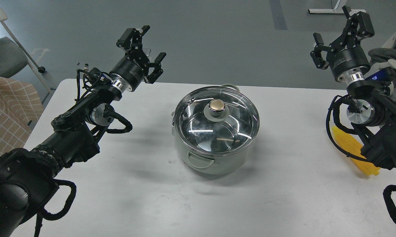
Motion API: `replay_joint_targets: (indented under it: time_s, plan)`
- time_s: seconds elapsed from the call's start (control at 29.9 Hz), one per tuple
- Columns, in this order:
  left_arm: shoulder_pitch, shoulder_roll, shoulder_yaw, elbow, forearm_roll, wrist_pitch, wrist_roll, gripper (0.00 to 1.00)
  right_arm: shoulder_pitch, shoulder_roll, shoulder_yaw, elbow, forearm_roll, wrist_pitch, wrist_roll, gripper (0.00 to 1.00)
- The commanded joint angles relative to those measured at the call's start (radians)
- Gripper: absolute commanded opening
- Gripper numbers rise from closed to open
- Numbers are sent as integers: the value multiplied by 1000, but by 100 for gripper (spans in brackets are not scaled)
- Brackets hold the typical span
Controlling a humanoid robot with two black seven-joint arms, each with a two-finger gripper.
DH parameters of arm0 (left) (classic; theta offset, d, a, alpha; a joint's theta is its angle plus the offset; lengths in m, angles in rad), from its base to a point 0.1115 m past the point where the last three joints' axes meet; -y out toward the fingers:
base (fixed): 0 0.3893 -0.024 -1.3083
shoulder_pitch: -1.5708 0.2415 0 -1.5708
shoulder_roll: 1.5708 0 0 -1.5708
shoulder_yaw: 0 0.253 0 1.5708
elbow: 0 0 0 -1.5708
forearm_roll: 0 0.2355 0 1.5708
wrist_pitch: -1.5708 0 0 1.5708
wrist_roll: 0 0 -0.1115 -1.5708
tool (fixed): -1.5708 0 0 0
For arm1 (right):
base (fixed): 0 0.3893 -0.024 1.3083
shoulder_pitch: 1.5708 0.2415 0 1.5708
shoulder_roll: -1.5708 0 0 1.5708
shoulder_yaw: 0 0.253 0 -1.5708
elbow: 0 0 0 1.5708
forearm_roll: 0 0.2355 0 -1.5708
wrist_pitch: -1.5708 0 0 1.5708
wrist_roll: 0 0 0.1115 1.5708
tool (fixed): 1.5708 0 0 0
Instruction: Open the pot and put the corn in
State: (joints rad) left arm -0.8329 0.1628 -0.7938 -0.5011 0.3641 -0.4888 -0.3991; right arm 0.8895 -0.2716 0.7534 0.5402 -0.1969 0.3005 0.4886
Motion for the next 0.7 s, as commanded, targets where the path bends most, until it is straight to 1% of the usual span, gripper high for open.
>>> replay_joint_targets:
  time_s: [0.0,0.2,0.3,0.33,0.37,0.4,0.43,0.53,0.67]
  plan:
    - [6,-2,-8,-2,-10,0,-3,98,2,2,0,0,1,0,0,99]
    - [6,3,-8,-4,-10,0,-3,98,3,9,0,0,1,0,0,99]
    - [-5,3,-7,7,-10,0,6,98,3,11,0,-2,-3,-3,0,99]
    - [-9,3,-5,7,-10,30,9,98,3,11,-2,-2,-3,-7,0,100]
    - [-9,3,-5,7,-10,30,9,98,3,11,-2,-2,-3,-8,0,100]
    - [-12,4,-4,6,-10,62,8,98,3,11,-2,-2,-4,-9,0,100]
    - [-12,4,-5,6,-10,71,8,98,3,11,-3,-2,-4,-9,0,100]
    - [-11,-5,-12,-5,-13,82,-4,98,3,12,-3,-2,-4,-11,0,100]
    - [-11,-5,-12,-10,-31,88,-3,98,5,11,-8,-2,-6,-8,0,100]
